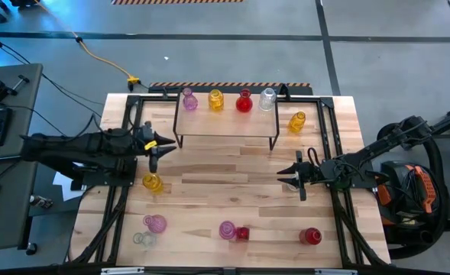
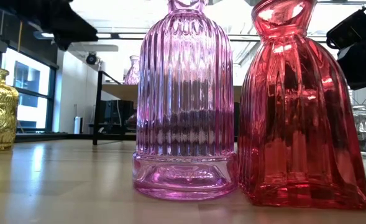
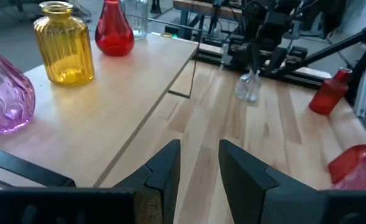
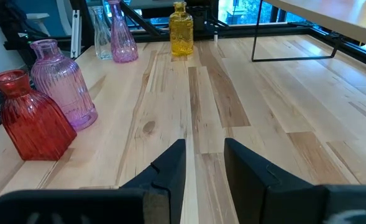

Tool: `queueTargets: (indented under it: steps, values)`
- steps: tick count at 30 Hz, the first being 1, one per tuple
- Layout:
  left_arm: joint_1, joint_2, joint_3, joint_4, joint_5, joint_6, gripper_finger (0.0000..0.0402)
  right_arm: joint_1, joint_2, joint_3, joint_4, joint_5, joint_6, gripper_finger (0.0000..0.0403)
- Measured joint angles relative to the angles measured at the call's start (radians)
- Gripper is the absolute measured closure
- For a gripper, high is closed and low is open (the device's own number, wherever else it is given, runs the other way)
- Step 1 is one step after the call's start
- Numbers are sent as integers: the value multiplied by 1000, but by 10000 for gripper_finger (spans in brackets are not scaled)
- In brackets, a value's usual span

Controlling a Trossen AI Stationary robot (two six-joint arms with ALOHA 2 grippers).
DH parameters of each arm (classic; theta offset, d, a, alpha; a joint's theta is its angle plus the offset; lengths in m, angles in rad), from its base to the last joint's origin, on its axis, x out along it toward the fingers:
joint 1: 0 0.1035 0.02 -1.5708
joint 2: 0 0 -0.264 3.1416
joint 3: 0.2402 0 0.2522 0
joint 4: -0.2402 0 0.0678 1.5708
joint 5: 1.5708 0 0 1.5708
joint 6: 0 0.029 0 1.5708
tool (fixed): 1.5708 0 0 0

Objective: Sort vases onto shelf
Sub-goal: Put the top transparent vase on the shelf aligned with the other transparent vase

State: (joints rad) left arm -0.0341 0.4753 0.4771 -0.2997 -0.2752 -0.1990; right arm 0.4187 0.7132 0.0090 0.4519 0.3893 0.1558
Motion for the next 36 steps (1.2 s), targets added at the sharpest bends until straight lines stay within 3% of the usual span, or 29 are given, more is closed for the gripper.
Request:
queueTargets:
  steps: [8,14,25,36]
  values:
    - [-21,-79,-167,117,19,21,302,0,0,0,0,0,0,308]
    - [-37,-236,-319,270,19,80,302,0,0,0,0,0,0,308]
    - [-39,-434,-432,267,26,167,302,0,0,0,0,0,0,308]
    - [-39,-446,-449,302,30,253,302,0,0,0,-3,0,0,308]
